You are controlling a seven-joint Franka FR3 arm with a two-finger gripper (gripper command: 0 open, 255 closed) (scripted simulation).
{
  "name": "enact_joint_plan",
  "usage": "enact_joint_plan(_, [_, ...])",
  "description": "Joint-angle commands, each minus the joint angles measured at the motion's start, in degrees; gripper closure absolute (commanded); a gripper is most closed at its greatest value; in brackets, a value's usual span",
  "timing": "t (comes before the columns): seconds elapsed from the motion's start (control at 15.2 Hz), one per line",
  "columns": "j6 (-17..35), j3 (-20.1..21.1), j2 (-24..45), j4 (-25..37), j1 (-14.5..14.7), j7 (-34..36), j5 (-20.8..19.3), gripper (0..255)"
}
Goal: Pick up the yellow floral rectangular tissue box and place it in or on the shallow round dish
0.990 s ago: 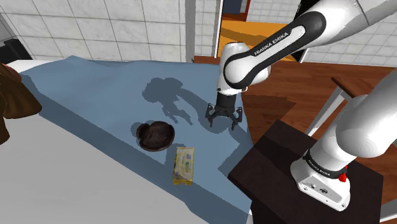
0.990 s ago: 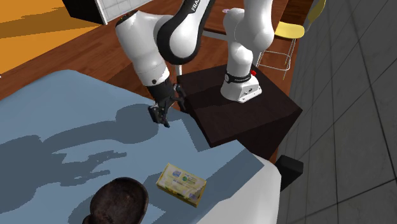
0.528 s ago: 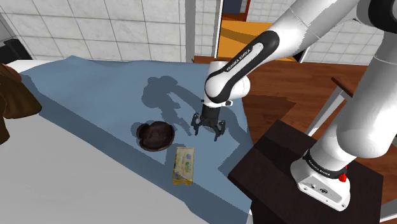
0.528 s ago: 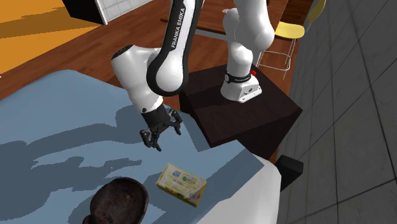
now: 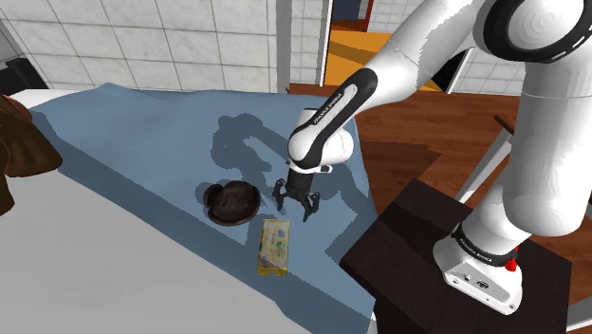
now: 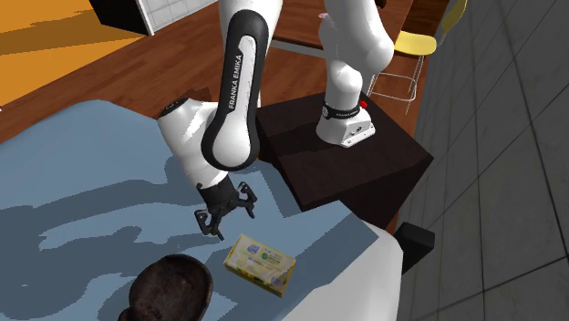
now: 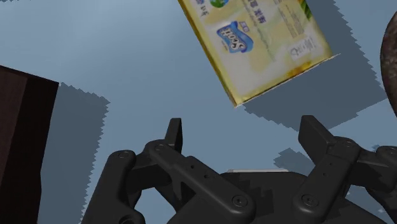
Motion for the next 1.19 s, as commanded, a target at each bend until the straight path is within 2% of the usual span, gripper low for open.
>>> enact_joint_plan(0.0, [1.42, 0.31, 1.35, 0.08, 0.31, -0.28, 0.48, 0])
enact_joint_plan(0.13, [3.14, 0.61, 3.35, 0.52, 0.73, -0.63, 0.89, 0])
enact_joint_plan(0.66, [3.14, 0.60, 3.34, 0.51, 0.73, -0.64, 0.89, 0])
enact_joint_plan(0.73, [3.14, 0.60, 3.34, 0.51, 0.73, -0.64, 0.89, 255])
enact_joint_plan(1.12, [3.14, 0.60, 3.34, 0.51, 0.73, -0.64, 0.89, 255])
